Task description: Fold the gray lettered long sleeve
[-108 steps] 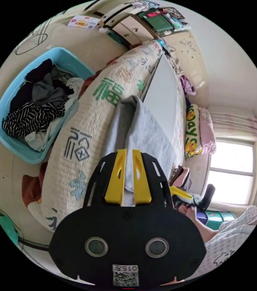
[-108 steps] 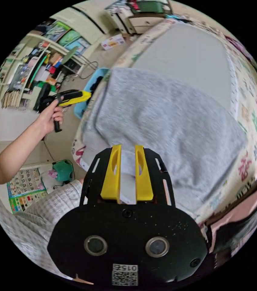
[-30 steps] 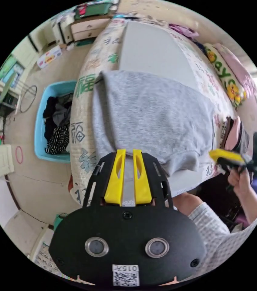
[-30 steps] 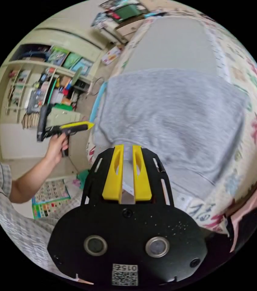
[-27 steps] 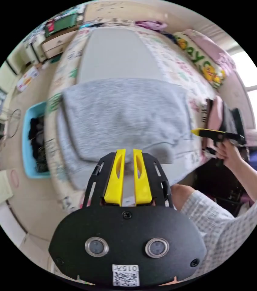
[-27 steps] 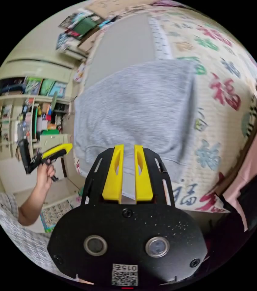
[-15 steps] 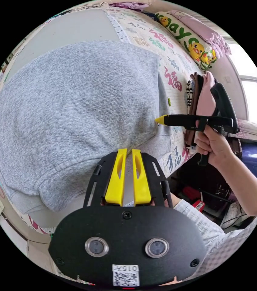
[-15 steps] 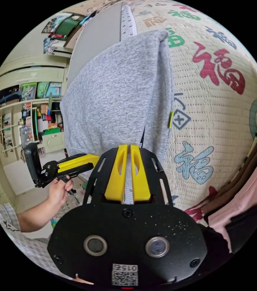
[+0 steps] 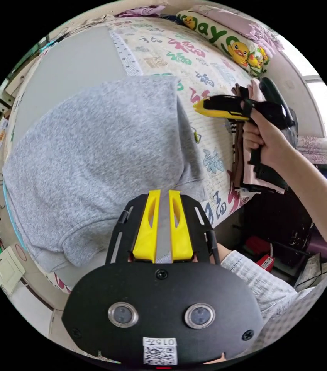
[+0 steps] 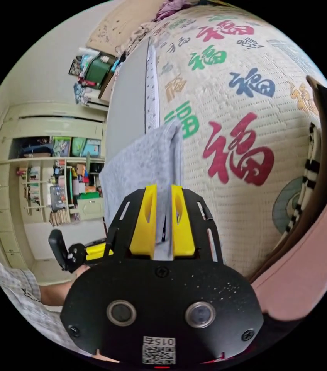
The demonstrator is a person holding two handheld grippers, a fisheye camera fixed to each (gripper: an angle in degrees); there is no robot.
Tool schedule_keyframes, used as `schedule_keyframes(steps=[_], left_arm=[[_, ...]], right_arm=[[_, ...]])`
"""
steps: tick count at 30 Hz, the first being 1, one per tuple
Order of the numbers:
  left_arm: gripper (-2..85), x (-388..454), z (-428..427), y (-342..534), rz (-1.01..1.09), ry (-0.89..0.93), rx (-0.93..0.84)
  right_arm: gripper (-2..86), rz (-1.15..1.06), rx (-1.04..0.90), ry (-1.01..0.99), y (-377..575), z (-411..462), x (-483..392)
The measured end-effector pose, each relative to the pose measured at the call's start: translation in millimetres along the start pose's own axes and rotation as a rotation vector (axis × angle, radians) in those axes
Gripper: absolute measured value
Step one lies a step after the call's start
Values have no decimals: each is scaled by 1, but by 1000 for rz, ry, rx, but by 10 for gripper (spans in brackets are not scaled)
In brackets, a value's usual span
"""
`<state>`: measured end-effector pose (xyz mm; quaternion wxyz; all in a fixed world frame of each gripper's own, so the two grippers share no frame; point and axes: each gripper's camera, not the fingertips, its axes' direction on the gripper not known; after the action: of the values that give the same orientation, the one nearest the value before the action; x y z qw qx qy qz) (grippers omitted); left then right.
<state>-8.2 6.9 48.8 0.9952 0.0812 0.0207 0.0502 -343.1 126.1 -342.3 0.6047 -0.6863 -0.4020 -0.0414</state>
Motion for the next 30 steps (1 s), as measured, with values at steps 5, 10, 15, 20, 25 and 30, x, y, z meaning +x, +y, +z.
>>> schedule_keyframes(steps=[5, 10, 15, 20, 25, 30], left_arm=[[42, 12, 52, -27, -42, 48, -43], [13, 15, 100, -30, -38, 2, -136], [-2, 13, 121, -45, -33, 45, -223], [2, 14, 100, -68, 77, 226, -196], [55, 3, 43, -136, 145, 76, 36], [89, -6, 70, -246, 173, 99, -34]], right_arm=[[73, -49, 11, 40, -57, 13, 31], [41, -58, -17, 129, -89, 28, 48], [24, -62, -50, 158, -103, 37, 65], [55, -118, -15, 90, -37, 11, 78], [78, -70, -65, 88, 59, 8, 95], [114, 50, -220, 88, 119, 49, 106]])
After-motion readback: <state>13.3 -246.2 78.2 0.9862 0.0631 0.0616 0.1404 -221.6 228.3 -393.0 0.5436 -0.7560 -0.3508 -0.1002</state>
